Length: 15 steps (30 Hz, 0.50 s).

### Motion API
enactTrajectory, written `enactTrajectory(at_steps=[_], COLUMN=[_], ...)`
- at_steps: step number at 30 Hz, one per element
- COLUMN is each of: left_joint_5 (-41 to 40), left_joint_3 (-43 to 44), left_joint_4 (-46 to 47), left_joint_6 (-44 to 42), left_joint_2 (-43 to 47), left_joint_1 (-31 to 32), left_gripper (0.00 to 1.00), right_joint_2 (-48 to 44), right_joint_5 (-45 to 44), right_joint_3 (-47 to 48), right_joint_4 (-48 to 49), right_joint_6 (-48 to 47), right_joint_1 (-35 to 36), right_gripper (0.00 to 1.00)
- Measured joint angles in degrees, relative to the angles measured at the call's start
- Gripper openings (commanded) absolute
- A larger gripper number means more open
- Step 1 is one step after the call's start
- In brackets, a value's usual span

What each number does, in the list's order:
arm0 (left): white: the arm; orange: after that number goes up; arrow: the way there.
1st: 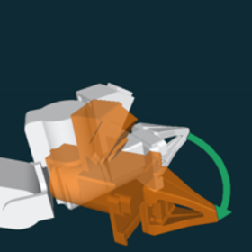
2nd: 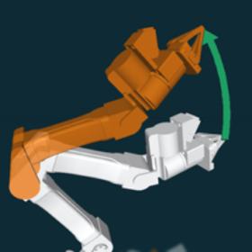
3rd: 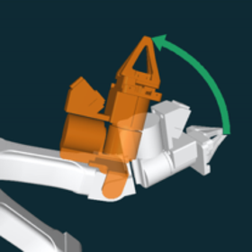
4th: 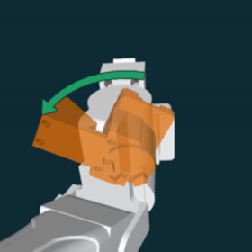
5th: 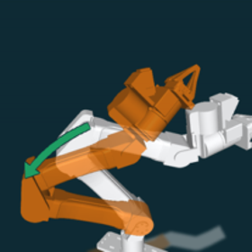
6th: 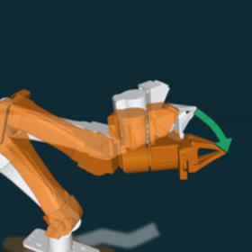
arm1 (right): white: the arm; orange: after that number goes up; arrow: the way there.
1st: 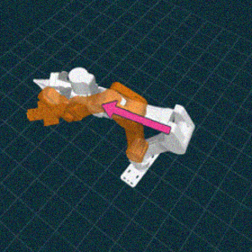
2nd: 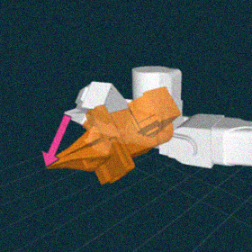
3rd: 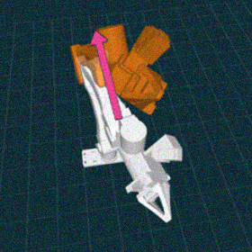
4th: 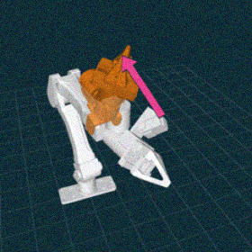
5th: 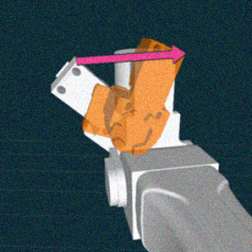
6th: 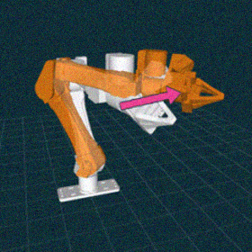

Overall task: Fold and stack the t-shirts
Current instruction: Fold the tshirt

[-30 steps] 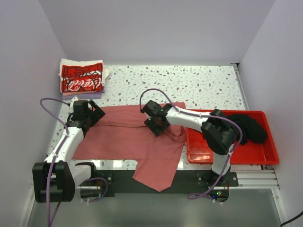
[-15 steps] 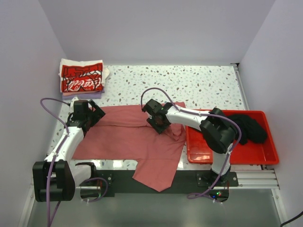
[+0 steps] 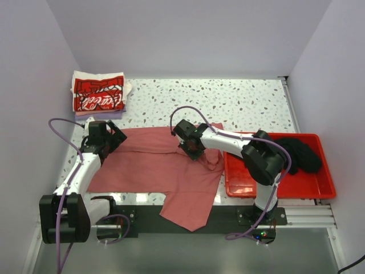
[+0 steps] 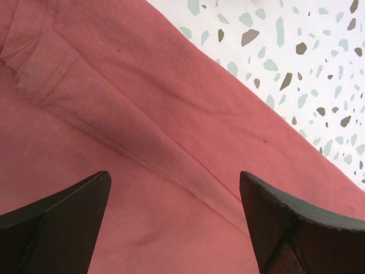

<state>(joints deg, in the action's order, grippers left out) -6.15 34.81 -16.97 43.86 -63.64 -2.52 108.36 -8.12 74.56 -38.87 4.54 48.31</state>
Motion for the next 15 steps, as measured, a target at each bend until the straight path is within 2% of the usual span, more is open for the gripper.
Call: enactTrajectory(at_steps=[15], left_joint_5=[0.0], left_joint_3=[0.0], left_joint_4=[-0.02], left_joint_6=[0.02], left_joint_2=[0.0], left_joint_1=[0.0], left_gripper=[1.0], right_joint_2=[-2.6], right_joint_5=[9.6], right_joint_3=[1.51], right_joint_4=[-5.64], right_joint_6=[1.79], right_joint_1=[1.33], right_gripper=[0.01])
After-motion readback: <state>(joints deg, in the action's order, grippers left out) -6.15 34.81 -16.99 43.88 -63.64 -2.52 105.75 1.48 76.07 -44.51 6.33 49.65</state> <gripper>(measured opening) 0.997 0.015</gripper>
